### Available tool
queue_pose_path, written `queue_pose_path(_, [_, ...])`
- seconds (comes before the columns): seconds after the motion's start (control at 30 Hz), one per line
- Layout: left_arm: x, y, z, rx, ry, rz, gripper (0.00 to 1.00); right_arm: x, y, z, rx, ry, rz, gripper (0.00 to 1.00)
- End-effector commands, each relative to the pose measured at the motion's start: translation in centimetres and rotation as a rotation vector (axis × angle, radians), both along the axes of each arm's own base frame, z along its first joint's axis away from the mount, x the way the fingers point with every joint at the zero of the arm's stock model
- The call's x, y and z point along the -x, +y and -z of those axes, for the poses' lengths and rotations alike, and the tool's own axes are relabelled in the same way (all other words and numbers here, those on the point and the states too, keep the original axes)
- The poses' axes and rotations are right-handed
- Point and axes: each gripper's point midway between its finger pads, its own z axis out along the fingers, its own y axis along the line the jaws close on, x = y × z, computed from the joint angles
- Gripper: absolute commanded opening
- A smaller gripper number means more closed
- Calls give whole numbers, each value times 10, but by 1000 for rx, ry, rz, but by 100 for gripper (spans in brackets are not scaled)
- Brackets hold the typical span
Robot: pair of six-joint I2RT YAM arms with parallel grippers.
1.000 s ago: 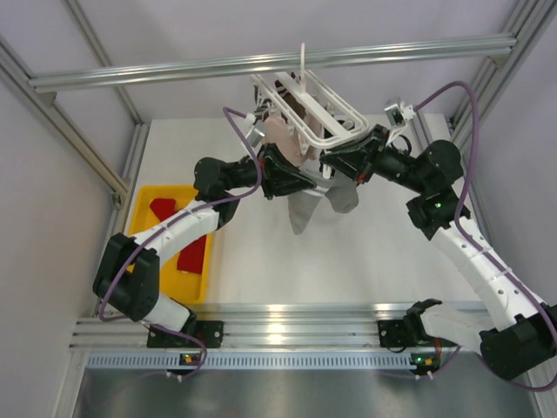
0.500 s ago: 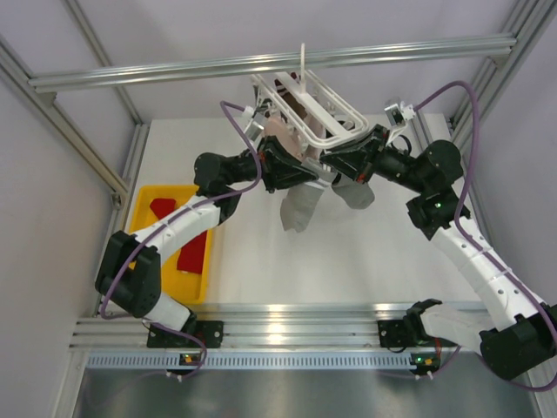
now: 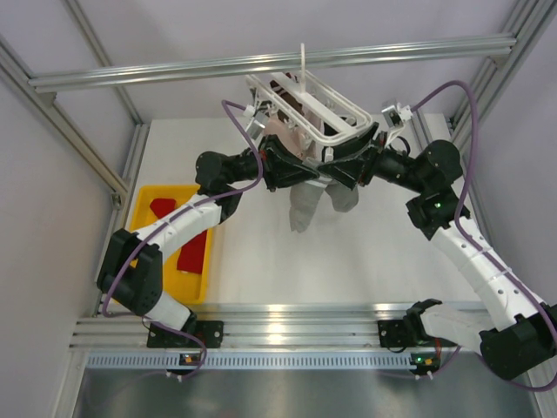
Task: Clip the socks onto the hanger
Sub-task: Clamp the sock onto the hanger.
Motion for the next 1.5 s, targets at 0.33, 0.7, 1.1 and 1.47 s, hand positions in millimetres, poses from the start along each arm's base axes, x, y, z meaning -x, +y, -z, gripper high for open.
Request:
queue_pose_path(0.33, [-9, -2, -17, 45, -54, -45, 10, 10, -3, 3, 2, -62, -19, 61])
queue_pose_path(0.7, [-9, -4, -12, 27, -23, -50, 29, 3, 0, 10, 6, -79, -28, 19])
queue_pose_path(1.1, [-42, 46, 15, -152, 95, -333, 51, -2, -17, 12, 72, -117, 45, 0])
queue_pose_path(1.47, [-58, 54, 28, -327, -414, -581, 75, 4, -20, 16, 140, -147, -15, 0])
